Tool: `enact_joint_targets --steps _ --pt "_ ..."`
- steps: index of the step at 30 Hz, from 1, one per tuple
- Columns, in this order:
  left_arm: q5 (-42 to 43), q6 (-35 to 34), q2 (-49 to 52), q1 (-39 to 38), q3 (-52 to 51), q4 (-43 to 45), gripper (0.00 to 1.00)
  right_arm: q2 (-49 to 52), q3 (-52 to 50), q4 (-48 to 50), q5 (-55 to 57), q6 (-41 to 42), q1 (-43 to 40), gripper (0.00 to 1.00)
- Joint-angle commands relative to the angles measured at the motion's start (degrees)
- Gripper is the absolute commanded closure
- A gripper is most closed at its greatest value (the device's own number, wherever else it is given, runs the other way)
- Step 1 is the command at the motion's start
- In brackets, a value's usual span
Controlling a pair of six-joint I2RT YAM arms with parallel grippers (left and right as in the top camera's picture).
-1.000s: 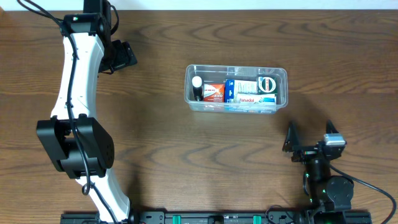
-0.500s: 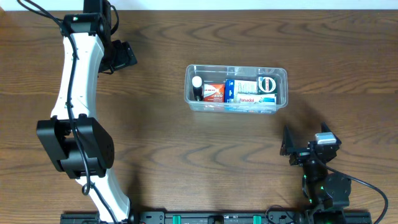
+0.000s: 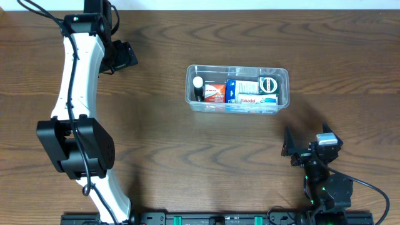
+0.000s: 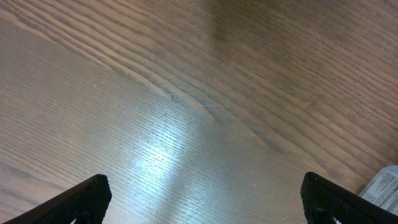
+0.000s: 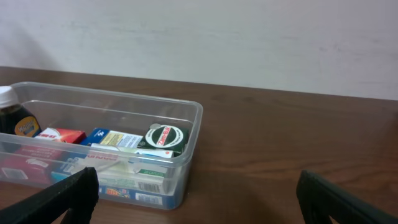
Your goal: Pack container
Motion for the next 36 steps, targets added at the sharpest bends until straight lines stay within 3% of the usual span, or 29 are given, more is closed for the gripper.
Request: enact_joint_targets --steps 1,16,30,36 --pt "-0.7 -0.1 -2.0 0.2 0.7 -0.3 0.02 -0.5 -0.2 -0.1 -0.4 -0.7 -0.3 0.01" --pt "-0.7 -0.1 -5.8 1.0 0.7 -0.4 0.02 -0.5 -0.2 -0.1 -0.4 -0.7 -0.3 0.01" --pt "-3.3 1.6 -37.0 1.6 0.1 -1.4 0.02 -0.5 -0.2 -0.1 -0.4 -0.7 -0.3 0.01" --pt "-3.2 1.6 -54.5 1.6 -9.1 -5.3 0.02 -0.5 -0.2 -0.1 -0.4 -0.7 -0.3 0.01"
